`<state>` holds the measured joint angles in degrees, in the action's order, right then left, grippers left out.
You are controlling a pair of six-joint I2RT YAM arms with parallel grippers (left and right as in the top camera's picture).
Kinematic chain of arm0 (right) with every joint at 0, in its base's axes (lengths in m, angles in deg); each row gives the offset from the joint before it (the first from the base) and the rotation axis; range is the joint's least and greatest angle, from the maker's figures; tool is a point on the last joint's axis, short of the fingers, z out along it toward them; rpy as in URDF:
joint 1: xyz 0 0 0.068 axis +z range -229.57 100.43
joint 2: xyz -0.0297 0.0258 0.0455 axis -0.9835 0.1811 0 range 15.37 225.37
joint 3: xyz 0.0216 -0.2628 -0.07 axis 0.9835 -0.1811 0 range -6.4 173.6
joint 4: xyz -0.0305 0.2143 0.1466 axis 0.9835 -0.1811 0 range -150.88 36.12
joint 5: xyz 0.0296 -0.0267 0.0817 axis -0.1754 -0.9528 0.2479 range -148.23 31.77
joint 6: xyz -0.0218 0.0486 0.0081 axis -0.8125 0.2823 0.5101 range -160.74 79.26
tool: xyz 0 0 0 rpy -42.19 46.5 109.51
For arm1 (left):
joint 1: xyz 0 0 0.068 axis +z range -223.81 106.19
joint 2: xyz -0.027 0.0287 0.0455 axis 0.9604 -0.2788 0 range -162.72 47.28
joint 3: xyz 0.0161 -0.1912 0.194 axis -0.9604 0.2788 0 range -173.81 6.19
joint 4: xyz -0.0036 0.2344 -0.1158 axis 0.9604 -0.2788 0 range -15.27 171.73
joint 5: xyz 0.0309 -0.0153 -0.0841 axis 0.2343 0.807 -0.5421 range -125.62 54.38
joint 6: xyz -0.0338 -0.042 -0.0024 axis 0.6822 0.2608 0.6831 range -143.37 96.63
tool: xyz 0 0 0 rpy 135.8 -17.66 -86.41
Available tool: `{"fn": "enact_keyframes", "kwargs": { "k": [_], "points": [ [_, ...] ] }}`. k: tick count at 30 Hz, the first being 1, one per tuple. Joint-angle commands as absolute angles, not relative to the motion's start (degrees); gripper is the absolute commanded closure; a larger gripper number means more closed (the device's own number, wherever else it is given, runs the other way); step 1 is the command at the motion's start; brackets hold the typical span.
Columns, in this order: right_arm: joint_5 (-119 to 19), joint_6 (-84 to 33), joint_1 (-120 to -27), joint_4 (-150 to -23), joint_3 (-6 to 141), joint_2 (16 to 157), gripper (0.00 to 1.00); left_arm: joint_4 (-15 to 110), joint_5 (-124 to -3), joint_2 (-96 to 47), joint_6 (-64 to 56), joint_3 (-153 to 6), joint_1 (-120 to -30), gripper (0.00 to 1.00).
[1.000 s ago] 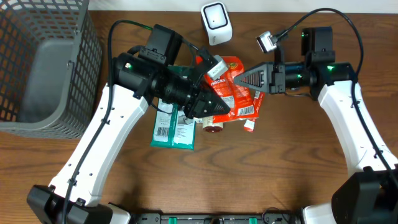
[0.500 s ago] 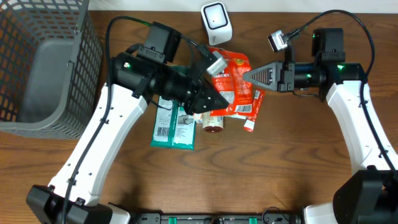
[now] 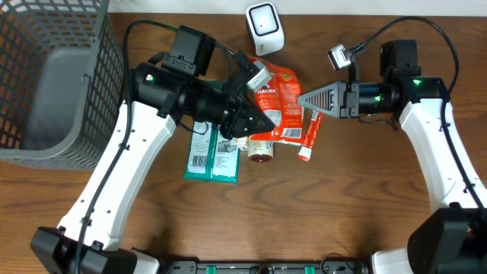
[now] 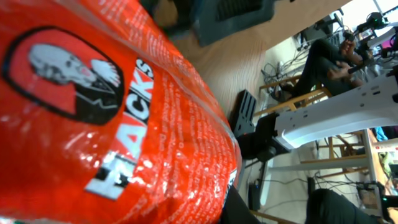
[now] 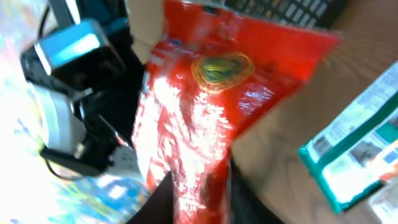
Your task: Scan the item barcode
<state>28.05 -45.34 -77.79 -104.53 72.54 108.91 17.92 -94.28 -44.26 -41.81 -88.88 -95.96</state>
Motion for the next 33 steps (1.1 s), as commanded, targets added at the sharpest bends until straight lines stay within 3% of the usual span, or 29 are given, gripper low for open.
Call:
{"fn": "enact_keyframes", "kwargs": {
  "k": [1,14,16,17,22,33],
  "points": [
    [29.03,-47.22,-78.07,-102.39,72.65,107.64,0.64,16.52,-94.98,-44.33,-42.64,-88.94,-95.79,0.92],
    [24.73,-47.20,-76.24,-99.37,72.65,107.64,0.61,16.15,-98.58,-44.33,-43.30,-88.94,-99.22,0.93],
    [24.77,-46.98,-76.26,-99.33,72.65,107.64,0.64,16.24,-98.58,-44.33,-43.30,-88.94,-99.29,0.92],
    [24.79,-46.98,-76.26,-99.35,72.65,107.64,0.74,16.24,-98.58,-44.33,-43.30,-88.94,-99.29,0.93],
    [24.79,-46.98,-76.39,-99.35,72.65,107.64,0.99,16.24,-98.25,-44.33,-43.30,-88.94,-99.29,0.93],
    [17.56,-48.79,-82.18,-109.19,72.65,107.64,0.99,18.44,-91.46,-44.35,-43.25,-88.94,-99.22,0.93]
  ]
}}
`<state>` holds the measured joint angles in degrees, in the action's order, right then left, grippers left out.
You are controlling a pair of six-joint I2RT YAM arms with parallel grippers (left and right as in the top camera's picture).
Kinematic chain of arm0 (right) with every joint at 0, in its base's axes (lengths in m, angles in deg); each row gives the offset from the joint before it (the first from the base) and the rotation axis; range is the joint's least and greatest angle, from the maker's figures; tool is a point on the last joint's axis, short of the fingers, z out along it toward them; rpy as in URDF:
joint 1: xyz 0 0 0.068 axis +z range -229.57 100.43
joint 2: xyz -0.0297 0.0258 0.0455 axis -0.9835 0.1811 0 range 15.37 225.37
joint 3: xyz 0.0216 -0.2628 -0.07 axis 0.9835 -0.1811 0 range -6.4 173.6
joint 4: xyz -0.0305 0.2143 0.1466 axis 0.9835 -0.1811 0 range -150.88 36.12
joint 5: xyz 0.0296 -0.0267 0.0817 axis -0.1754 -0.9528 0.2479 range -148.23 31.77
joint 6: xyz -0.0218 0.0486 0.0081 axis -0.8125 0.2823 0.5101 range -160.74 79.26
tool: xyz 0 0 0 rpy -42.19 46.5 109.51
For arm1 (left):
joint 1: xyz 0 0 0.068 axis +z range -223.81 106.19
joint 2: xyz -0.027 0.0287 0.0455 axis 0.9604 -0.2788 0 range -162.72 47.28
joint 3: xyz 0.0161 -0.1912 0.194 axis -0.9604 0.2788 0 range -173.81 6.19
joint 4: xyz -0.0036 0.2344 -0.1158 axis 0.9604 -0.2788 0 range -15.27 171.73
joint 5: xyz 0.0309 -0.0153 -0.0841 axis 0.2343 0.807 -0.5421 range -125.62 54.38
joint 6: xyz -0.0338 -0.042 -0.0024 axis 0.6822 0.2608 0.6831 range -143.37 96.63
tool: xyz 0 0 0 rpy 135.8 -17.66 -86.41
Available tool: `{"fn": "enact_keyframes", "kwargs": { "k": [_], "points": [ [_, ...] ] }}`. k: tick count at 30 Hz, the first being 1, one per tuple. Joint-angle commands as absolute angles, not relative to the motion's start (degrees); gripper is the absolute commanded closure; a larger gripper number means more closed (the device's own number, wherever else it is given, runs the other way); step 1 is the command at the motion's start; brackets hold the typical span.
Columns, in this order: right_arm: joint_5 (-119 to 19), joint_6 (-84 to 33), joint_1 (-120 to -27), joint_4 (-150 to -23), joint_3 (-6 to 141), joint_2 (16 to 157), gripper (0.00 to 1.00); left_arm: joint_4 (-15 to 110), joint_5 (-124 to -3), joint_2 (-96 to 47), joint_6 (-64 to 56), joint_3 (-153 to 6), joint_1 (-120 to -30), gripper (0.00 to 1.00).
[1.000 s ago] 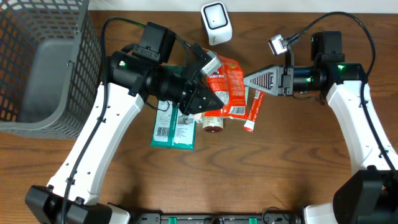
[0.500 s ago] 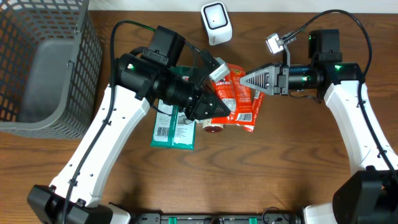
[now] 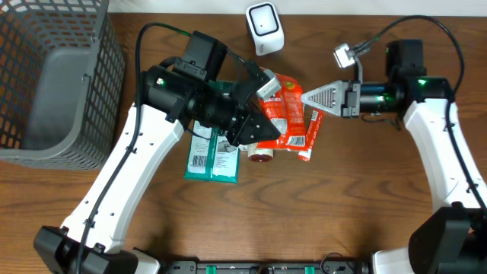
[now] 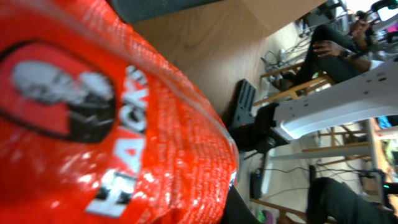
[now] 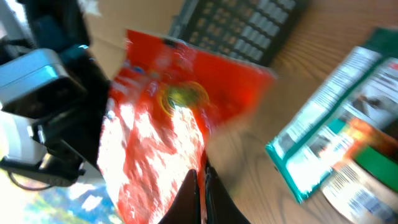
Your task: Scan the item barcode
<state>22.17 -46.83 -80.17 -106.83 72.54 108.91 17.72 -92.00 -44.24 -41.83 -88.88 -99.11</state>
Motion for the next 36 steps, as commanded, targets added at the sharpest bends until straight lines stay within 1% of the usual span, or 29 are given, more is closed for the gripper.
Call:
{"fn": "enact_keyframes", "kwargs": {
  "k": [1,6,7,8,10,11,12,14,17,21,29,32,34,36],
  "points": [
    [16.05,-49.62,-82.57,-110.81,72.65,107.64,0.99,18.86,-91.46,-44.35,-43.23,-88.94,-99.22,0.93],
    [14.87,-52.62,-82.55,-114.32,72.65,107.64,0.99,19.19,-92.13,-44.35,-43.19,-88.94,-99.24,0.92],
    [14.89,-52.62,-82.55,-113.80,72.65,107.64,0.95,19.06,-93.01,-44.35,-43.03,-88.94,-99.24,0.92],
    [14.96,-52.58,-82.57,-113.21,72.65,107.64,0.83,18.93,-94.10,-44.35,-43.03,-88.94,-99.24,0.92],
    [17.56,-52.44,-82.60,-112.34,72.65,107.64,0.51,18.55,-95.72,-44.35,-43.03,-88.96,-99.24,0.93],
    [19.79,-52.36,-82.57,-112.01,72.65,107.64,0.39,18.31,-96.38,-44.35,-43.06,-88.96,-99.22,0.93],
    [22.63,-52.36,-82.60,-111.46,72.65,107.64,0.31,18.07,-97.10,-44.35,-43.03,-88.96,-99.22,0.92],
    [27.09,-52.05,-82.57,-109.97,72.65,107.64,0.23,17.46,-98.28,-44.35,-43.06,-88.96,-99.24,0.92],
    [31.31,-49.97,-82.55,-107.33,72.65,107.64,0.22,16.78,-99.96,-44.35,-43.08,-88.96,-99.24,0.93],
    [31.24,-47.40,-81.59,-105.49,72.65,107.64,0.22,16.15,-101.16,-44.35,-43.30,-88.94,-99.24,0.93],
    [31.24,-47.42,-76.06,-103.72,72.65,107.64,0.27,16.19,-105.21,-44.35,-43.91,-88.96,-99.24,0.92],
    [31.24,-47.35,-74.77,-101.23,72.65,107.64,0.31,16.17,-105.75,-44.35,-43.91,-88.96,-99.24,0.93],
    [31.22,-44.77,-74.18,-97.95,72.65,107.64,0.33,16.13,-105.73,-44.35,-43.91,-88.94,-99.31,0.93],
    [31.22,-40.58,-73.79,-93.84,72.65,107.64,0.42,16.17,-105.71,-44.35,-43.93,-88.94,-99.29,0.92]
  ]
}}
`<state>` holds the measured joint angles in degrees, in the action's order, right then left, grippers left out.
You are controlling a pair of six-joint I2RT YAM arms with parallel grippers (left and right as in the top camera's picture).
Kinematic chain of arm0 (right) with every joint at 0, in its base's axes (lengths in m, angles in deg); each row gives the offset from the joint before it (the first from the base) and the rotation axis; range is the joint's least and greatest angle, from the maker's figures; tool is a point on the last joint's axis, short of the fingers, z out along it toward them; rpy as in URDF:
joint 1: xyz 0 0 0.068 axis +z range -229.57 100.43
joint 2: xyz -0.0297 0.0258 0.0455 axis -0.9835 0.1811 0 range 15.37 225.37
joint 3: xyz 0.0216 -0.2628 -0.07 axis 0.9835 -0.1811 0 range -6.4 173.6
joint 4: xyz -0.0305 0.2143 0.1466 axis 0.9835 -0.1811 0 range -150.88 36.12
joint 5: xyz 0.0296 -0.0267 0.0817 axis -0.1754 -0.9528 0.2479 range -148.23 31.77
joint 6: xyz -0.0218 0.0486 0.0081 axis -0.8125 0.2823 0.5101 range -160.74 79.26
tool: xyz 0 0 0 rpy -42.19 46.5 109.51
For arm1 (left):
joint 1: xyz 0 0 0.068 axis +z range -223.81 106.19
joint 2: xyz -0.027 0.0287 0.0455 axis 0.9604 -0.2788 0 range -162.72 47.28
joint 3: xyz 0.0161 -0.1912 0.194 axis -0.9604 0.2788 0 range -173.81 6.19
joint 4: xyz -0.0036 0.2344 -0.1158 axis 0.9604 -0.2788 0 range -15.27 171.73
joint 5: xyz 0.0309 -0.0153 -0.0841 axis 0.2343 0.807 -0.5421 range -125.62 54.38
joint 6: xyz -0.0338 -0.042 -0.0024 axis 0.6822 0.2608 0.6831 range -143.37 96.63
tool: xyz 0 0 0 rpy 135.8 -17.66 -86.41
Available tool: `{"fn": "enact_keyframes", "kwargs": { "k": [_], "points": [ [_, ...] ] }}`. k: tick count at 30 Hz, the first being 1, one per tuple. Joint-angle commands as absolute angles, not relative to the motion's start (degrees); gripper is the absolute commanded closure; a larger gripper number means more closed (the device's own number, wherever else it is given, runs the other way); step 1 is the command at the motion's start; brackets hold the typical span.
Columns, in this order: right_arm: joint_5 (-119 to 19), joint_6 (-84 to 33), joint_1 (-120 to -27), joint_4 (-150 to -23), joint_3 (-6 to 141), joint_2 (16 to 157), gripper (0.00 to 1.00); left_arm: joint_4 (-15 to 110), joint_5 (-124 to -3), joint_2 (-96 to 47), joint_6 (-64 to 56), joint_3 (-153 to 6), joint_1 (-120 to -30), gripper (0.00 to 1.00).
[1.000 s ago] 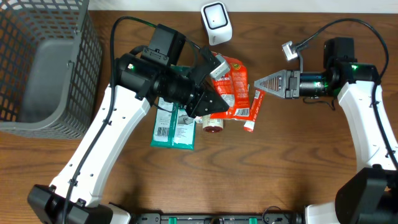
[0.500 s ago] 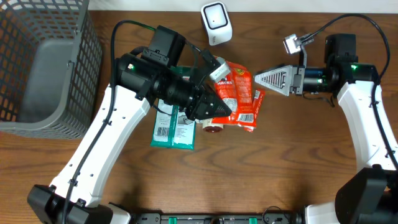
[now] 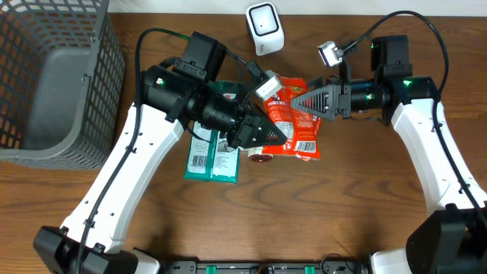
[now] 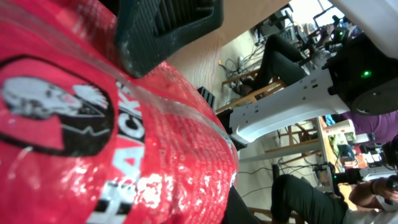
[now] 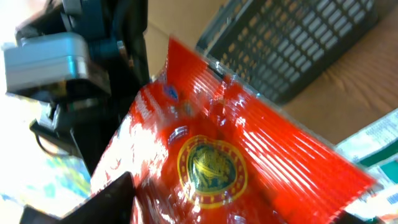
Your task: Scan the item barcode
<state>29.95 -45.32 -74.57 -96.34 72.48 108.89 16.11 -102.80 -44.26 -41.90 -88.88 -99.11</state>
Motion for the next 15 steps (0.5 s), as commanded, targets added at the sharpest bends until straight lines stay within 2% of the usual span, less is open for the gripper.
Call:
{"fn": "enact_keyframes", "kwargs": {
  "k": [1,4,6,7,8,13,15],
  "points": [
    [31.24,-39.50,-73.66,-92.47,72.65,107.64,0.46,16.17,-105.66,-44.35,-43.93,-88.94,-99.29,0.92],
    [31.22,-37.87,-73.68,-90.26,72.65,107.64,0.71,16.19,-105.38,-44.35,-44.28,-88.94,-99.29,0.92],
    [31.24,-37.76,-73.70,-89.82,72.65,107.64,0.84,16.24,-104.77,-44.35,-44.35,-88.94,-99.29,0.93],
    [31.22,-37.78,-73.68,-89.80,72.65,107.64,0.95,16.26,-103.30,-44.35,-44.35,-88.94,-99.29,0.92],
    [31.22,-37.80,-73.68,-89.67,72.65,107.64,0.99,16.22,-102.43,-44.35,-44.32,-88.94,-99.29,0.92],
    [31.22,-37.78,-73.81,-86.39,72.65,107.64,0.99,16.24,-98.98,-44.35,-44.32,-88.94,-99.29,0.91],
    [31.20,-37.78,-74.01,-84.64,72.65,107.64,0.99,16.22,-97.42,-44.35,-44.30,-88.94,-99.29,0.66]
  ]
}}
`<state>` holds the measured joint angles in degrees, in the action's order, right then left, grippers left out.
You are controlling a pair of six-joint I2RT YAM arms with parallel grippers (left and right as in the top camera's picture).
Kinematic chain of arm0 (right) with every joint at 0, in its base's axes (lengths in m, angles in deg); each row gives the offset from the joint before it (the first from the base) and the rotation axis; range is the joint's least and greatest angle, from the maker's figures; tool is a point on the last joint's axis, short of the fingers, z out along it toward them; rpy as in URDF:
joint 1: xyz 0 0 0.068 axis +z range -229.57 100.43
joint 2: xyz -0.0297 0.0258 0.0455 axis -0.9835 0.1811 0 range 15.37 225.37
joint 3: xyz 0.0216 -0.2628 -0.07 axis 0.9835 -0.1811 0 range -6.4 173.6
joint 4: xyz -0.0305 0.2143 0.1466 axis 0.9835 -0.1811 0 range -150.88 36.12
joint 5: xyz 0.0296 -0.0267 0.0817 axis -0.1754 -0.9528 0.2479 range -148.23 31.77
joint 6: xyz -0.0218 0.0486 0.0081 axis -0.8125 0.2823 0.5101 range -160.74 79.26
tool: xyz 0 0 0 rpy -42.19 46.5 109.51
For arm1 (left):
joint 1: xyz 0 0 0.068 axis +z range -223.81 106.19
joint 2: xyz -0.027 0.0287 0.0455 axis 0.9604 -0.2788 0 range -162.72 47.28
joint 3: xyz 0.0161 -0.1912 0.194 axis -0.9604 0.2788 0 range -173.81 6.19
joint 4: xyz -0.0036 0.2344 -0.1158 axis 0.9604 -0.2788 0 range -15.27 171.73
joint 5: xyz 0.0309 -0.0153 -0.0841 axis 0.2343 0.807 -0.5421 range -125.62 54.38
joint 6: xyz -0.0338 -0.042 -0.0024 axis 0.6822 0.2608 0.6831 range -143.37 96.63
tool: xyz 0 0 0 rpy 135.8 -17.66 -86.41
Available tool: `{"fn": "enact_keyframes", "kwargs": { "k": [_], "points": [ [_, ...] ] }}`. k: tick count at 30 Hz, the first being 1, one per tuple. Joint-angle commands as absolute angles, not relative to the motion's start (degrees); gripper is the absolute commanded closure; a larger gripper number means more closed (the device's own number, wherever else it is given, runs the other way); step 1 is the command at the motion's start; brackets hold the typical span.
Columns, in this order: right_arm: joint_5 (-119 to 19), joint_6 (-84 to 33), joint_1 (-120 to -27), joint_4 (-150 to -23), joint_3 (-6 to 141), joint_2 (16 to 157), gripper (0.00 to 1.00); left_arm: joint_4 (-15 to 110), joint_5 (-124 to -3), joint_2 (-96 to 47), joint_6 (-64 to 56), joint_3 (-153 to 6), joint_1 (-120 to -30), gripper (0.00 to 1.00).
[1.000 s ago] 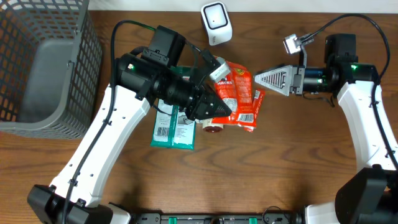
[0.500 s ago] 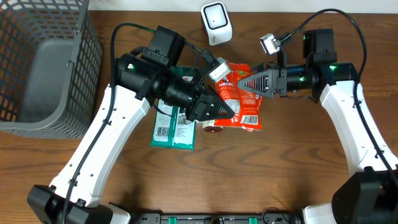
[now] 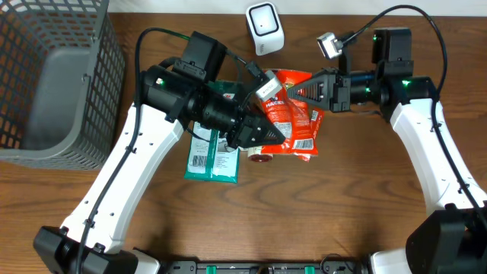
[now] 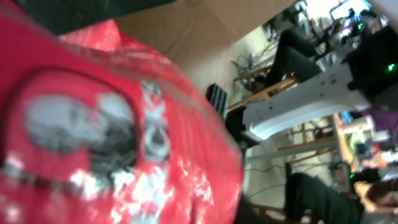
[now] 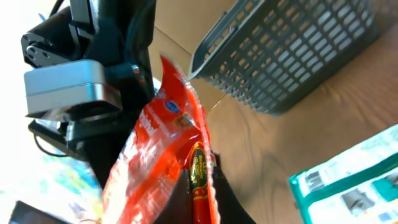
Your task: Scan the item barcode
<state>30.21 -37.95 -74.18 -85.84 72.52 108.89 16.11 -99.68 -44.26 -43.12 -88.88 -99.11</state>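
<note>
A red snack bag [image 3: 297, 122] hangs above the table, held between both arms, with a white barcode label on its lower part. My left gripper [image 3: 268, 131] is shut on its left side; in the left wrist view the bag [image 4: 112, 124] fills the frame, blurred. My right gripper [image 3: 298, 90] is shut on the bag's upper right edge. In the right wrist view the bag [image 5: 155, 155] shows edge-on, pinched at my right gripper [image 5: 200, 186]. The white scanner [image 3: 265, 29] stands at the back of the table, just behind the bag.
A grey wire basket [image 3: 53, 68] fills the back left corner and also shows as the basket [image 5: 298, 56] in the right wrist view. Two green boxes [image 3: 211, 158] and a small round jar [image 3: 261, 157] lie under the left arm.
My right gripper has moved a little toward the back of the table with the bag's edge. The bag now shows edge-on in the right wrist view. The left arm has hardly moved.
My left gripper held the red bag over the other items while my right gripper stood apart to the right. Then the left arm sat further back. Half a second ago the right gripper was at the bag's right edge, and now both grip it.
</note>
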Motion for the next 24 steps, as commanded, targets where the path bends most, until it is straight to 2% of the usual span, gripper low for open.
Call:
{"fn": "enact_keyframes", "kwargs": {
  "k": [1,2,4,11,19,21,24],
  "points": [
    [31.13,-37.78,-74.14,-83.57,72.65,107.64,0.99,16.24,-96.20,-44.35,-44.30,-88.94,-99.29,0.50],
    [30.67,-37.76,-74.29,-82.87,72.65,107.64,0.99,16.24,-95.00,-44.35,-44.30,-88.94,-99.29,0.41],
    [27.66,-37.78,-74.68,-82.78,72.65,107.64,0.99,16.24,-93.14,-44.35,-44.30,-88.94,-99.15,0.36],
    [12.71,-37.78,-75.47,-83.29,72.65,107.64,0.99,17.92,-88.75,-44.35,-44.08,-88.96,-96.99,0.32],
    [2.91,-37.78,-75.69,-83.24,72.80,107.62,0.99,18.18,-85.18,-44.35,-42.73,-88.96,-90.76,0.31],
    [0.36,-36.95,-75.84,-83.81,73.50,107.62,0.99,18.34,-83.55,-44.35,-39.80,-88.96,-87.51,0.31],
    [-11.29,-34.54,-75.58,-87.55,75.38,107.58,0.99,18.77,-78.54,-44.35,-33.44,-88.96,-84.34,0.31]
  ]
}}
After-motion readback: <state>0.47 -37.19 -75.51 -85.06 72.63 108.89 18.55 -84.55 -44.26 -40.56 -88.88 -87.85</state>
